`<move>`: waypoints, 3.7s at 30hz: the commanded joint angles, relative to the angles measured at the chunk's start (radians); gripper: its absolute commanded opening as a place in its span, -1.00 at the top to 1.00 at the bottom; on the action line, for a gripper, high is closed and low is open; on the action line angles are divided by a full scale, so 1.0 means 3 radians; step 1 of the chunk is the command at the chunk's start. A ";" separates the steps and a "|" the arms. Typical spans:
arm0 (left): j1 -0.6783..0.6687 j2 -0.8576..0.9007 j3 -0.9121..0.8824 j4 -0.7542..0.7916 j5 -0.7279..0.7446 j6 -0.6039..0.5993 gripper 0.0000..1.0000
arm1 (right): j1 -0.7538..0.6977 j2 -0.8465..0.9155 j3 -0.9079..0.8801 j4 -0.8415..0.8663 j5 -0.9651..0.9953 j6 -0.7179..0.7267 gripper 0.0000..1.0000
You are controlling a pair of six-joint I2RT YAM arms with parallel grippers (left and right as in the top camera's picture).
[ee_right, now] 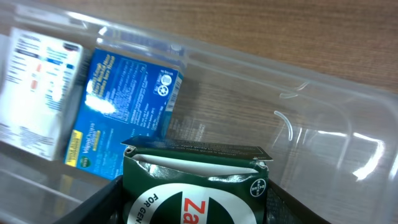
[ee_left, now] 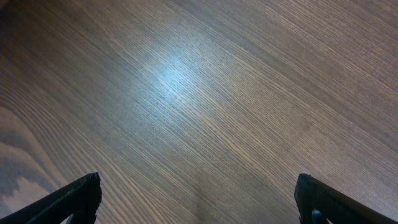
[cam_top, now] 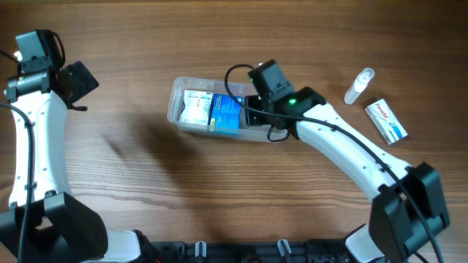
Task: Pack container
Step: 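Lower the green tin into the container and open the right gripper, then move the right gripper toward the white Panadol box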
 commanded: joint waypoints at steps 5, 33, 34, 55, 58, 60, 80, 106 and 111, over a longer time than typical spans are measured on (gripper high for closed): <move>0.0006 -0.0058 0.0023 0.0008 -0.0043 0.0006 -0.99 | 0.0022 0.0141 0.0055 0.0112 0.0205 0.0173 0.03; 0.0006 -0.0058 0.0023 0.0008 -0.0043 0.0005 -0.99 | 0.0053 0.0284 0.0052 0.0237 0.0239 0.0441 0.01; 0.0006 -0.0057 0.0023 0.0009 -0.0043 0.0005 -0.99 | 0.0053 0.0309 0.0052 0.0238 0.0216 0.0416 0.01; 0.0006 -0.0058 0.0023 0.0008 -0.0043 0.0005 -1.00 | 0.0052 0.0640 0.0051 0.0332 0.0088 0.0402 0.00; 0.0006 -0.0057 0.0023 0.0008 -0.0043 0.0005 -1.00 | 0.0052 0.0676 0.0041 0.0360 0.0088 0.0401 0.00; 0.0006 -0.0057 0.0023 0.0009 -0.0043 0.0005 -1.00 | 0.0052 0.0730 0.0041 0.0394 0.0065 0.0401 0.00; 0.0006 -0.0057 0.0023 0.0008 -0.0043 0.0005 -1.00 | 0.0046 0.0727 0.0042 0.0389 0.0036 0.0397 -0.46; 0.0006 -0.0058 0.0023 0.0008 -0.0043 0.0005 -0.99 | -0.1873 -0.0776 0.1339 -0.2258 0.0791 0.0445 -0.76; 0.0006 -0.0058 0.0023 0.0008 -0.0043 0.0006 -1.00 | -0.2611 -0.0769 0.0923 -0.2172 0.0785 -0.0098 -0.99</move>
